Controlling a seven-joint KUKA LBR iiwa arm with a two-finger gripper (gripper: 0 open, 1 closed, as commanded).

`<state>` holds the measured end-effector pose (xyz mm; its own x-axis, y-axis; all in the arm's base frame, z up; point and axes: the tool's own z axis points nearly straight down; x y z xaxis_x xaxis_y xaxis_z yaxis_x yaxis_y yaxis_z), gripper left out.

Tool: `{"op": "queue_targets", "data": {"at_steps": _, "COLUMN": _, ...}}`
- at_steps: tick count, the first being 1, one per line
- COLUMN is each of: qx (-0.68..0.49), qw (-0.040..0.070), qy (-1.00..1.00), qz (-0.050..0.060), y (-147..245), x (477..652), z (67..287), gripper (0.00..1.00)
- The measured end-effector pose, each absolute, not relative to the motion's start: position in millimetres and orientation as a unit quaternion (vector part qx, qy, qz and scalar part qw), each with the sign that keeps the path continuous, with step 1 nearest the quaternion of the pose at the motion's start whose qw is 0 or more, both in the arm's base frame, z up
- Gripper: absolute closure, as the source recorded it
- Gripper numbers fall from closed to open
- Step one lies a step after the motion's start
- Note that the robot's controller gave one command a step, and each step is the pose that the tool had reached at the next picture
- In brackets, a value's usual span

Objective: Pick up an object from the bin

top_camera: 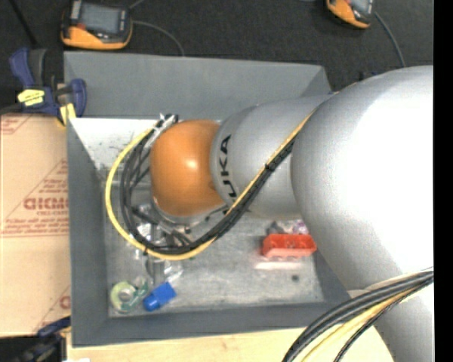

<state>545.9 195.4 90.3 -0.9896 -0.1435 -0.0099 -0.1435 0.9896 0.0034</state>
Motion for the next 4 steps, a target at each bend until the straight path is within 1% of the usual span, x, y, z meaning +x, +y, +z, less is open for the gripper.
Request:
{"op": "queue_targets", "data": {"at_steps": 1, "qx": -0.168, "qw": 0.010, "qy": 0.986, "qz": 0.002, "y": 191.3, "x": 480.5, "z": 73.9, "gripper": 0.00}}
{"op": "queue_targets", "data": {"at_steps": 2, "qx": -0.166, "qw": 0.002, "qy": 0.986, "qz": 0.001, "y": 190.6, "x": 475.5, "z": 70.3, "gripper": 1.00}}
{"op": "queue_targets", "data": {"at_steps": 3, "qx": -0.172, "qw": 0.007, "qy": 0.985, "qz": 0.001, "y": 214.7, "x": 509.6, "z": 169.1, "gripper": 1.00}}
{"op": "queue_targets", "data": {"at_steps": 4, "qx": -0.171, "qw": 0.001, "qy": 0.985, "qz": 0.001, "y": 213.8, "x": 506.7, "z": 164.3, "gripper": 0.00}}
